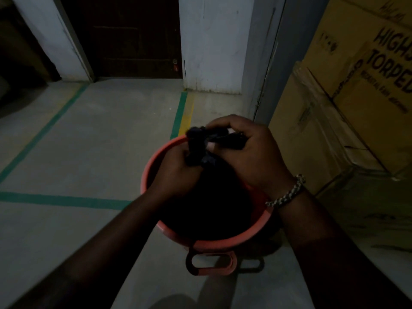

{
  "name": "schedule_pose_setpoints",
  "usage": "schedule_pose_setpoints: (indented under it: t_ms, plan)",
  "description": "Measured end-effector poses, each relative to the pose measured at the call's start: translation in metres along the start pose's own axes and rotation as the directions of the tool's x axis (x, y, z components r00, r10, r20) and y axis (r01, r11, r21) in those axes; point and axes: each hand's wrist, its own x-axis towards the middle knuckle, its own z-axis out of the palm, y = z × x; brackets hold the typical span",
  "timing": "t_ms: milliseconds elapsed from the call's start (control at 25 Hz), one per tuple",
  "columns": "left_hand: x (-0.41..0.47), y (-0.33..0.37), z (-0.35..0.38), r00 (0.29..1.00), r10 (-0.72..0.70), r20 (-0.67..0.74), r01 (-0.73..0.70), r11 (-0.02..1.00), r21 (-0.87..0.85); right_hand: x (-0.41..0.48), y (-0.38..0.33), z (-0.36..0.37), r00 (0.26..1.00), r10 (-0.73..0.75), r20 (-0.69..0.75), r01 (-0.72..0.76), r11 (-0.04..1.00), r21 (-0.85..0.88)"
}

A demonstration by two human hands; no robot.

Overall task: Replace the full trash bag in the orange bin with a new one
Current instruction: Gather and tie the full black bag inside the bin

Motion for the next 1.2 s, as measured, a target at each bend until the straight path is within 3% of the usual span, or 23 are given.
schedule_pose_setpoints:
  t_ms: [120, 200, 240, 320, 400, 440, 560, 640, 800, 880, 960, 1000, 1120, 1200]
  plan:
    - [0.004, -0.004, -0.006, 0.98, -0.156, -0.122, 0.154, 0.988, -0.025, 0.003, 0.008, -0.01, 0.994, 0.076, -0.073, -0.055, 0.967, 0.25]
    - [0.008, -0.007, -0.008, 0.952, -0.256, -0.171, 0.238, 0.964, -0.118, 0.002, 0.017, -0.014, 0.974, 0.21, -0.089, -0.181, 0.949, 0.259]
    - [0.009, -0.006, -0.008, 0.936, -0.305, -0.177, 0.275, 0.945, -0.176, 0.0, 0.023, -0.013, 0.97, 0.236, -0.05, -0.228, 0.965, 0.131]
    - [0.012, -0.003, -0.009, 0.916, -0.367, -0.162, 0.325, 0.916, -0.236, -0.009, 0.032, 0.0, 0.949, 0.255, 0.187, -0.22, 0.958, -0.186]
    - [0.013, -0.001, -0.01, 0.924, -0.364, -0.116, 0.327, 0.911, -0.25, -0.024, 0.036, 0.023, 0.873, 0.32, 0.368, -0.194, 0.92, -0.34]
    - [0.013, 0.001, -0.011, 0.931, -0.353, -0.096, 0.32, 0.912, -0.258, -0.029, 0.038, 0.033, 0.868, 0.326, 0.376, -0.169, 0.904, -0.392]
    - [0.015, 0.007, -0.012, 0.942, -0.324, -0.093, 0.297, 0.928, -0.227, -0.031, 0.039, 0.043, 0.938, 0.209, 0.278, -0.038, 0.855, -0.517]
    - [0.015, 0.011, -0.018, 0.961, -0.265, -0.082, 0.245, 0.949, -0.197, -0.023, 0.031, 0.032, 0.963, 0.171, 0.207, -0.046, 0.864, -0.501]
    - [0.012, 0.016, -0.027, 0.979, -0.201, 0.015, 0.198, 0.944, -0.264, -0.011, 0.009, 0.003, 0.985, 0.167, -0.031, -0.17, 0.974, -0.15]
    - [0.013, 0.017, -0.024, 0.977, -0.21, -0.016, 0.203, 0.957, -0.205, -0.011, 0.006, 0.001, 0.956, 0.274, 0.101, -0.263, 0.959, -0.107]
    - [0.012, 0.019, -0.019, 0.98, -0.186, -0.074, 0.173, 0.972, -0.16, -0.017, 0.009, 0.009, 0.911, 0.321, 0.261, -0.253, 0.931, -0.262]
    - [0.013, 0.018, -0.018, 0.986, -0.141, -0.083, 0.128, 0.981, -0.148, -0.02, 0.011, 0.015, 0.92, 0.299, 0.255, -0.206, 0.919, -0.336]
    - [0.01, 0.016, -0.019, 0.987, -0.072, -0.141, 0.041, 0.977, -0.211, -0.022, 0.009, 0.025, 0.979, 0.201, -0.023, -0.198, 0.924, -0.327]
    - [0.007, 0.015, -0.019, 0.988, -0.019, -0.15, -0.018, 0.97, -0.244, -0.021, 0.012, 0.03, 0.972, 0.223, -0.073, -0.234, 0.945, -0.23]
